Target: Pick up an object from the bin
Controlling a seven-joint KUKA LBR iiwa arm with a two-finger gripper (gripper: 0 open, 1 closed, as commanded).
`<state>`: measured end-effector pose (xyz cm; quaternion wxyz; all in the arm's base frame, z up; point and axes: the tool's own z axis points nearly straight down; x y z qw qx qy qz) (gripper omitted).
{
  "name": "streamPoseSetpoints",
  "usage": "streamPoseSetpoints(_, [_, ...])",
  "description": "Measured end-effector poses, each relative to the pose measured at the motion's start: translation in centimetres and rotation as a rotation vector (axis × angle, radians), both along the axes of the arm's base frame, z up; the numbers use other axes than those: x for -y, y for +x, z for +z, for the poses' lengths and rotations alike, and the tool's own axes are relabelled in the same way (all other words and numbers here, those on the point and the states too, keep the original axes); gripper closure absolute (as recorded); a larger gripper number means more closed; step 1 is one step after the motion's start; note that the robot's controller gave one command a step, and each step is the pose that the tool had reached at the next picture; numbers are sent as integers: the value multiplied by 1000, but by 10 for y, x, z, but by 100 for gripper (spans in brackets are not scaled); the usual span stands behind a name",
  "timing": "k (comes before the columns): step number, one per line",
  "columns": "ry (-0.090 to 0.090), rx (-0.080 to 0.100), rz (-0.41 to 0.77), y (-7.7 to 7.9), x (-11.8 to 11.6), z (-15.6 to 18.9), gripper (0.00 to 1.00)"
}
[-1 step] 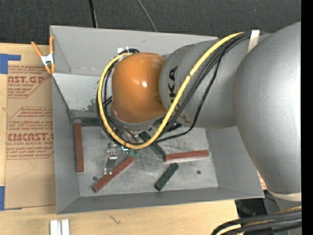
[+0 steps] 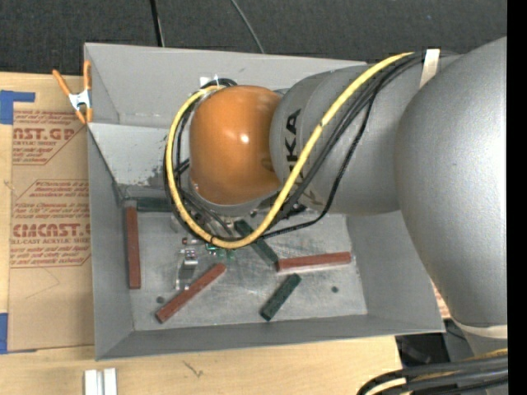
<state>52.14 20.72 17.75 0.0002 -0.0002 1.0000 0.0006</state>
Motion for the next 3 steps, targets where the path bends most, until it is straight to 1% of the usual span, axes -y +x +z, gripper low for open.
streamPoseSetpoints(1, [2, 0, 36, -34, 42, -104, 100])
streamPoseSetpoints(2, [2, -1, 36, -34, 42, -104, 100])
streamPoseSetpoints(3, [-2, -1, 45, -21, 40, 105, 100])
